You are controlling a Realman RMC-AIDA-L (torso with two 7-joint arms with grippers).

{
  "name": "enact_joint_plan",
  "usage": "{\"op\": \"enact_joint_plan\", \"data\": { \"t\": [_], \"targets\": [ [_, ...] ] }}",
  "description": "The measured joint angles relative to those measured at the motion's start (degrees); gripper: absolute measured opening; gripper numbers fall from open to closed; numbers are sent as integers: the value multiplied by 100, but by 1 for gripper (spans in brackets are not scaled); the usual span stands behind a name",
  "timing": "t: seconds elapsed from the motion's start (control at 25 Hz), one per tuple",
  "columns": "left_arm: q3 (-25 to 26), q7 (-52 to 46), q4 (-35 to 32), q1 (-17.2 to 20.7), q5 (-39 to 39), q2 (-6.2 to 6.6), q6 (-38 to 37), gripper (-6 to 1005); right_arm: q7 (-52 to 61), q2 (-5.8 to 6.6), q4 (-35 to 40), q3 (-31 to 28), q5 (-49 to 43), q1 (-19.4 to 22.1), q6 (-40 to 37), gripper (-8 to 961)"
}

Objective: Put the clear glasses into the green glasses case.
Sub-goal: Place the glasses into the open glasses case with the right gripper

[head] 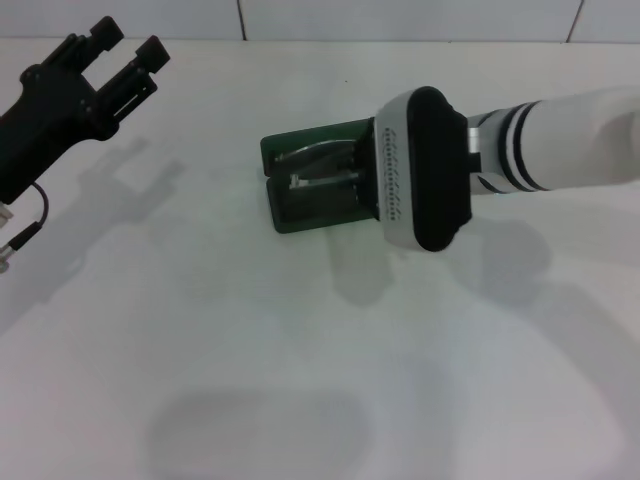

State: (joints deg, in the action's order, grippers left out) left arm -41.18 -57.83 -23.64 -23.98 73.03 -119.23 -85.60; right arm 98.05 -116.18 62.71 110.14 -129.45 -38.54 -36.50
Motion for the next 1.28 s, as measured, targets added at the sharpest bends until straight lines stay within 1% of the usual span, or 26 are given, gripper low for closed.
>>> {"op": "enact_joint_plan", "data": {
  "t": [0.24,0.8,1.0,1.16,1.28],
  "targets": [
    [-15,28,0,-22,17,-4,33,711,420,0,-266,246,-12,-229,197,117],
    [-12,36,0,-24,24,11,36,711,623,0,-341,419,-11,-190,326,124],
    [-12,36,0,-56,99,22,36,710,672,0,-380,434,-11,-193,422,195],
    [-12,35,0,-68,134,23,38,710,685,0,-412,625,-44,-176,624,252],
    [-13,36,0,-75,143,23,48,710,687,0,-369,679,-124,-133,627,298]
  ]
}}
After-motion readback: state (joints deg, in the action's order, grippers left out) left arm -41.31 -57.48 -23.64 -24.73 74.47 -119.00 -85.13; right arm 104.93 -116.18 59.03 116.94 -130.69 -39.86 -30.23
